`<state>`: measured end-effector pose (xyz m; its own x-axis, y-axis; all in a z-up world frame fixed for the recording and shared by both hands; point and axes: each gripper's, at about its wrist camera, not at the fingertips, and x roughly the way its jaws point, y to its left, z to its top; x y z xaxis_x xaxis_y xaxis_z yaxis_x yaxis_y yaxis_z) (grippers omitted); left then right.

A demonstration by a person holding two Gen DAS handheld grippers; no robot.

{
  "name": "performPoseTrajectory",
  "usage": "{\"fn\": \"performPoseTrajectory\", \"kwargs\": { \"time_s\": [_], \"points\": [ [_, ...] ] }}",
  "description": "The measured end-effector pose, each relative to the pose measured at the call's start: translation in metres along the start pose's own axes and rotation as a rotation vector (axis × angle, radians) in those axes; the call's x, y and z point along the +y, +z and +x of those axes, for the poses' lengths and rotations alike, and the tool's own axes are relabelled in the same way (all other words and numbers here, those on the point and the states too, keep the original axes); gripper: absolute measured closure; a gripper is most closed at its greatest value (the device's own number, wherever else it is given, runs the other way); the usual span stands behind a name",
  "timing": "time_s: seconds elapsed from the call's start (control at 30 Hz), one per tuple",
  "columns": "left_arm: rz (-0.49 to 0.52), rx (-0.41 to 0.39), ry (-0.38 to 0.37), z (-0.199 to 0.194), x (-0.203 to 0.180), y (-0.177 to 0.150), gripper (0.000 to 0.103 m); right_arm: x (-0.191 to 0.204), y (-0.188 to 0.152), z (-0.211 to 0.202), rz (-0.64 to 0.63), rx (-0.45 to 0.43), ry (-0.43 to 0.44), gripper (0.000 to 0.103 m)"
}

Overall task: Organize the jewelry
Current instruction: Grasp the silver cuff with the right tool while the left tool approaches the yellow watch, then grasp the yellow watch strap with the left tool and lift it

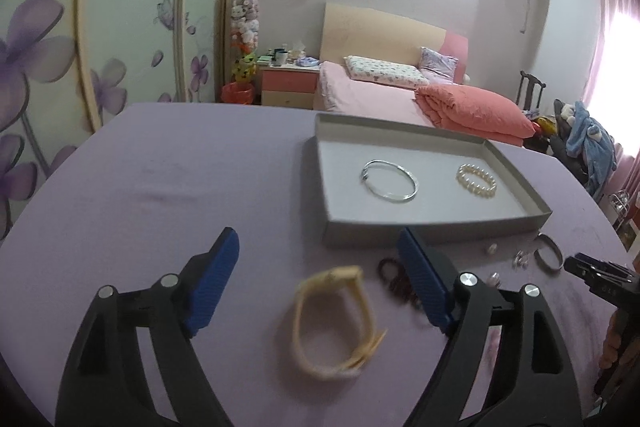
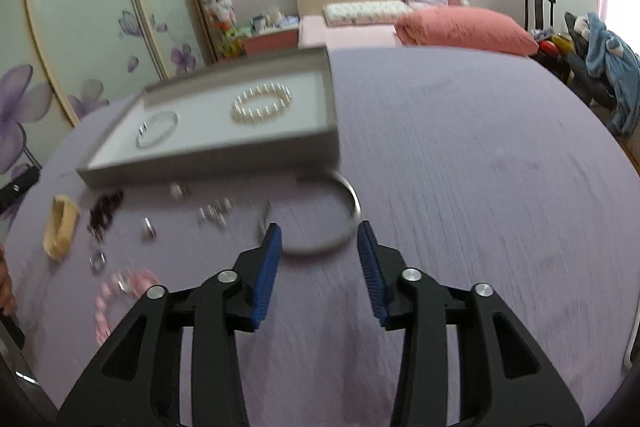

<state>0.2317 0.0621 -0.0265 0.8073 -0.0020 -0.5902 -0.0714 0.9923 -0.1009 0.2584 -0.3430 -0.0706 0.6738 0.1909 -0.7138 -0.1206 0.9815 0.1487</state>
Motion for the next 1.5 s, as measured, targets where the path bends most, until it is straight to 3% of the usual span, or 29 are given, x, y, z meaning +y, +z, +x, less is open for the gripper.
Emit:
{"fn": "performPoseTrajectory", "kwargs": {
  "time_s": [0.03,0.13,0.5,0.6,0.63,0.67,1.0,1.5],
  "points": [
    [-0.001,0.001,0.005,-0.001,0.002,-0.002,0.022,-0.001,-0.001,0.0,0.004,0.008,0.003,0.058],
    [-0.012,0.011,0.011,-0.002,0.009,-0.009,0.022,0.002,-0.002,0.0,-0.005,0.02,-0.003,0.041],
    [-0.024,0.039,0.002,0.005,0.009,-0.016,0.021,0.016,0.013,0.038,-0.082,0.11,-0.071,0.019],
    [-0.022,0.042,0.001,0.005,0.009,-0.016,0.021,0.017,0.019,0.045,-0.083,0.111,-0.078,0.02],
    [-0.019,0.043,0.001,0.004,0.009,-0.017,0.021,0.016,0.019,0.046,-0.084,0.108,-0.076,0.032],
    [-0.018,0.044,0.002,0.004,0.009,-0.017,0.02,0.016,0.019,0.044,-0.088,0.097,-0.067,0.036],
    [0.001,0.092,-0.028,0.0,0.002,-0.031,0.014,0.011,-0.01,0.014,-0.072,0.094,-0.076,0.036],
    [-0.023,0.219,0.03,0.03,-0.009,-0.036,0.014,0.017,-0.024,0.0,-0.072,0.088,-0.062,0.036]
  ]
}}
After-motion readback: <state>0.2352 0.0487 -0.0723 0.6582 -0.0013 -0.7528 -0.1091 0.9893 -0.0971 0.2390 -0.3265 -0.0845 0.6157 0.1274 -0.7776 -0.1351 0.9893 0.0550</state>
